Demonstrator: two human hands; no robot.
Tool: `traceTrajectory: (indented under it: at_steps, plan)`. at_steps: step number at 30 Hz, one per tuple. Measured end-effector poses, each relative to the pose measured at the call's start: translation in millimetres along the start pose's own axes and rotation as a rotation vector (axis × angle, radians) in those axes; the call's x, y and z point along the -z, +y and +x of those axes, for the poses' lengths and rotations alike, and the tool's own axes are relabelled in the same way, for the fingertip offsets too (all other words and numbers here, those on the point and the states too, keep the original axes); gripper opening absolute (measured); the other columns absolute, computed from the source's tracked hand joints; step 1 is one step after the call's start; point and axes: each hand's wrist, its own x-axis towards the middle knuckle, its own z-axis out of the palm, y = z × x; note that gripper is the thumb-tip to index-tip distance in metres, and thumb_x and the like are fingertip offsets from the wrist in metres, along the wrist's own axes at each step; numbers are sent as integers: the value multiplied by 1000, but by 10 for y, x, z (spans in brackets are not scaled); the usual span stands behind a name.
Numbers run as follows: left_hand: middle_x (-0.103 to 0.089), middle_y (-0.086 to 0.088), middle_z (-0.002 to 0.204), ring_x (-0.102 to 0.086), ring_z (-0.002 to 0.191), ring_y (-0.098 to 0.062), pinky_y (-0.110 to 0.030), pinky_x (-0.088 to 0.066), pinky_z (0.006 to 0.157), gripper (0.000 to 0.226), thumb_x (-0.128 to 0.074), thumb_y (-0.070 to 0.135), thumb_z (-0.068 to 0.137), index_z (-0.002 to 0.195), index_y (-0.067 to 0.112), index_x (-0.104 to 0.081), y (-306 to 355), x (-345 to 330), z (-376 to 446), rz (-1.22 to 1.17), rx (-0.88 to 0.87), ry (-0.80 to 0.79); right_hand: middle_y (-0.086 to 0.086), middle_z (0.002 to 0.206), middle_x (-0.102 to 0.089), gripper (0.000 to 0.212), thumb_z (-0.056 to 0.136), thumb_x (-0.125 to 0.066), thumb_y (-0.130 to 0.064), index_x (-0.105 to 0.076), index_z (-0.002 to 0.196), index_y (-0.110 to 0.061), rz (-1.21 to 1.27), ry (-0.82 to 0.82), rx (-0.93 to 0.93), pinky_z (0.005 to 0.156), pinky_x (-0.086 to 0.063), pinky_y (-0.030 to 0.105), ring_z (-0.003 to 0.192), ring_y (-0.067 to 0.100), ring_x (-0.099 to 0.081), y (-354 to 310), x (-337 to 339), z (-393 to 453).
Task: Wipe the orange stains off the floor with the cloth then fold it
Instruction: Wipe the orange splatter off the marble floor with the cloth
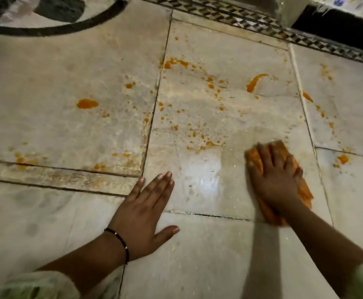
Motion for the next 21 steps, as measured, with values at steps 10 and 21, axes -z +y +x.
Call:
traceTrajectory:
  at_steps: [10, 21]
  plan:
    - [-10, -9, 158, -10, 145, -21, -47, -17, 112, 86, -31, 66, 89, 149, 7, -16, -5, -19, 11, -47, 3, -8, -16, 159, 9, 57, 94, -11, -63, 3, 148, -51, -81, 2, 461, 114, 15, 50, 146, 23, 11, -904, -180, -259]
    - [-7, -8, 159, -6, 146, -20, -47, -15, 114, 85, -26, 66, 90, 150, 8, -12, 2, 5, 2, -13, 12, -20, -1, 162, 0, 59, 97, -19, -60, -4, 151, -42, -38, 15, 297, 109, 15, 60, 145, 37, 9, -1469, -107, 482]
